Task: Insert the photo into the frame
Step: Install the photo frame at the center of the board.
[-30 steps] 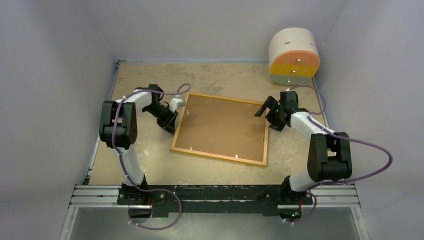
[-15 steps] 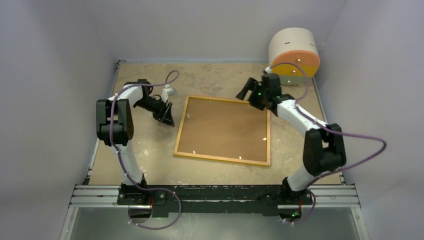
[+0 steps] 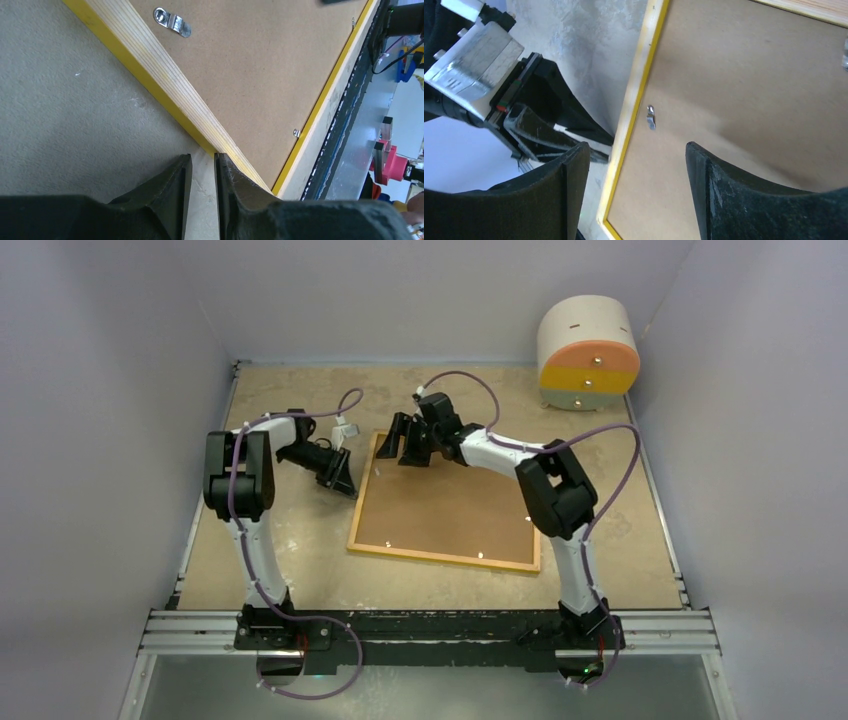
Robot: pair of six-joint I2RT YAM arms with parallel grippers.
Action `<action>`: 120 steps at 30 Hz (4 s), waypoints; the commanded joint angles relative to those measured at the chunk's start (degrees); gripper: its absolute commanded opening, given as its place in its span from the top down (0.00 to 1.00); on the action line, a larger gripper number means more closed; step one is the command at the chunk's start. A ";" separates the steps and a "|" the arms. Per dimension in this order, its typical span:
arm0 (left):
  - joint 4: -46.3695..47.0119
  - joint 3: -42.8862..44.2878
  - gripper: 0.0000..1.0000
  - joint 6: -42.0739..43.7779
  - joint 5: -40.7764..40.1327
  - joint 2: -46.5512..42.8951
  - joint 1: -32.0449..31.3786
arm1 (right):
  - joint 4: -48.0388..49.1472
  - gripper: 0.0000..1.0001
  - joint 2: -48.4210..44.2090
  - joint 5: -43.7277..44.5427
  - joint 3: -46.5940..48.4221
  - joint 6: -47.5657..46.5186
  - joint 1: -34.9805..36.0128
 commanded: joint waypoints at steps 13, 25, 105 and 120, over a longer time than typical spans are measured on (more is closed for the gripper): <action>4.83 -2.23 0.76 -2.13 0.04 -0.16 0.08 | 1.01 0.31 7.68 -4.11 6.73 3.04 3.52; 5.58 -2.84 0.77 -2.42 -0.94 -1.14 0.08 | 3.90 0.34 10.03 -6.18 6.90 5.68 4.00; -11.15 8.37 0.39 3.83 -5.06 -14.12 8.52 | -24.93 0.18 -31.55 12.94 -20.22 -37.08 16.16; -15.62 2.94 0.39 6.01 -5.29 -23.01 8.52 | -28.19 0.25 -24.33 33.64 -21.27 -43.96 33.40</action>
